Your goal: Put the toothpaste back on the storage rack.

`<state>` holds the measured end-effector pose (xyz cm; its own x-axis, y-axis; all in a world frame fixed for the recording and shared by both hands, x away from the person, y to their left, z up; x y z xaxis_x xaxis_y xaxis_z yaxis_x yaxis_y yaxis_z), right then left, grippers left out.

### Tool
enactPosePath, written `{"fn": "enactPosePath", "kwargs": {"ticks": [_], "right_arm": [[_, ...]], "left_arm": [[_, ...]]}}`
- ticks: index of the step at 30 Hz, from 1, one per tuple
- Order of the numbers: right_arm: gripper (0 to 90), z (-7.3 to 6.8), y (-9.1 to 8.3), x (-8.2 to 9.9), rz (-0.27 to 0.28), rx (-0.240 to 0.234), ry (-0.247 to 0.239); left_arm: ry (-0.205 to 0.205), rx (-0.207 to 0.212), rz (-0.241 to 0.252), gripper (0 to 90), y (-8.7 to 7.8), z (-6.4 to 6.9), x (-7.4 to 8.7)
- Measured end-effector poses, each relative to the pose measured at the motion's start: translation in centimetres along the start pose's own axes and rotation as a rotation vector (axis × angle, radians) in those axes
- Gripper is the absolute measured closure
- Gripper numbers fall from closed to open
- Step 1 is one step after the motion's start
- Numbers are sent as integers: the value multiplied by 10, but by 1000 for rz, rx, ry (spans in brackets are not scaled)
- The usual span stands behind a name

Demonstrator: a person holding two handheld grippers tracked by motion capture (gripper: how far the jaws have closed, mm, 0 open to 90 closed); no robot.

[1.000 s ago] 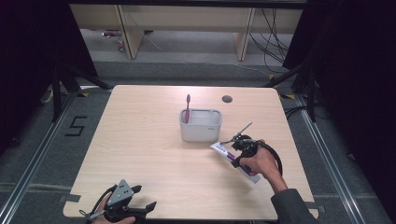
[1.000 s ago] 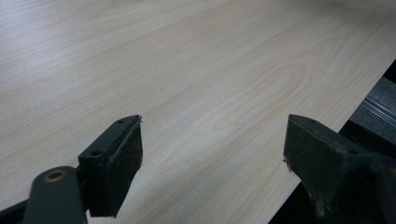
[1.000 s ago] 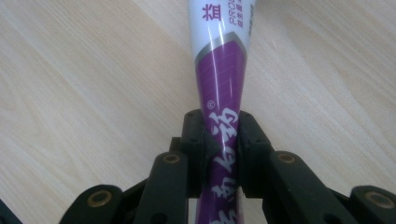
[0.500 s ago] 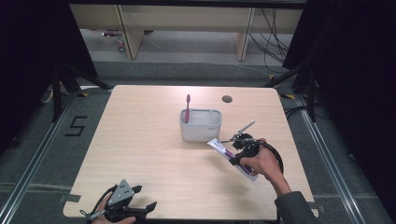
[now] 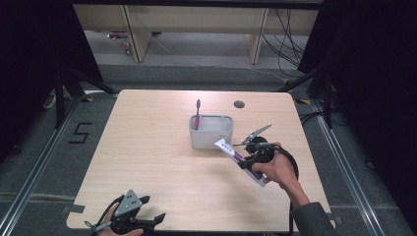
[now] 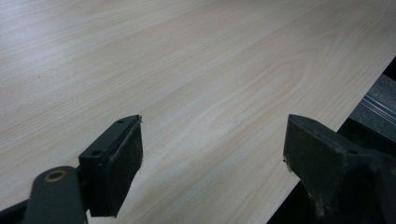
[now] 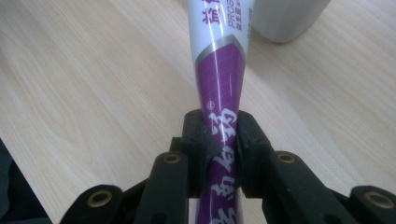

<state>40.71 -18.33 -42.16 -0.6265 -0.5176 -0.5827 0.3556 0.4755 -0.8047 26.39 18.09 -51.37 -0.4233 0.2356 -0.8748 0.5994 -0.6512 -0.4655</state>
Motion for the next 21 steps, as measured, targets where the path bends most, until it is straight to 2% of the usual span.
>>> {"fn": "enactPosePath", "kwargs": {"ticks": [1,5,7,8,9,10,11,14,16,17,18,20,21], "right_arm": [[763,0,-2,-4,35,-15,-18],[763,-2,-8,-10,59,-13,3],[763,-2,-9,-11,70,-9,0],[763,-1,-9,-13,91,-22,-16],[763,-3,-12,-16,105,-13,8],[763,-3,-12,-16,105,-13,8],[764,-1,-11,-20,148,-22,-25],[764,-3,-11,-23,160,-38,-2],[764,-2,-13,-26,167,-24,-3],[764,-2,-12,-27,184,-29,-2],[764,-1,-12,-29,210,-41,-13],[764,-3,-14,-31,216,-34,2],[764,-2,-13,-33,228,-49,-15]], "left_arm": [[-1,-1,2,195,0,0,0],[0,-1,2,195,0,0,0],[7,1,-7,195,-1,-1,0],[4,-3,-5,194,0,-1,0],[14,-6,-6,194,0,-2,1],[14,-6,-6,195,0,-2,1],[17,-7,-9,195,0,-2,1],[6,2,-1,195,0,-1,0],[9,-1,-4,194,0,-2,0],[-13,-1,23,195,2,0,1],[17,1,-8,194,-1,-2,1],[17,1,-12,194,-1,-2,1],[13,4,-8,195,-1,-1,1]]}}
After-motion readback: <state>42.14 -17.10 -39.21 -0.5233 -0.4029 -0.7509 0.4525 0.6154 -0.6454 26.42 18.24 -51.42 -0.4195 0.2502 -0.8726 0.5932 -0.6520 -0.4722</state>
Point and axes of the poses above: each handheld gripper's, and its own axes: y roughly forward along the jaws, x roughly out of its underside, z roughly to its right, the point moved 2 cm from there along y, roughly forward along the jaws, and after that the axes turned 9 degrees about z, right-handed, at the moved point
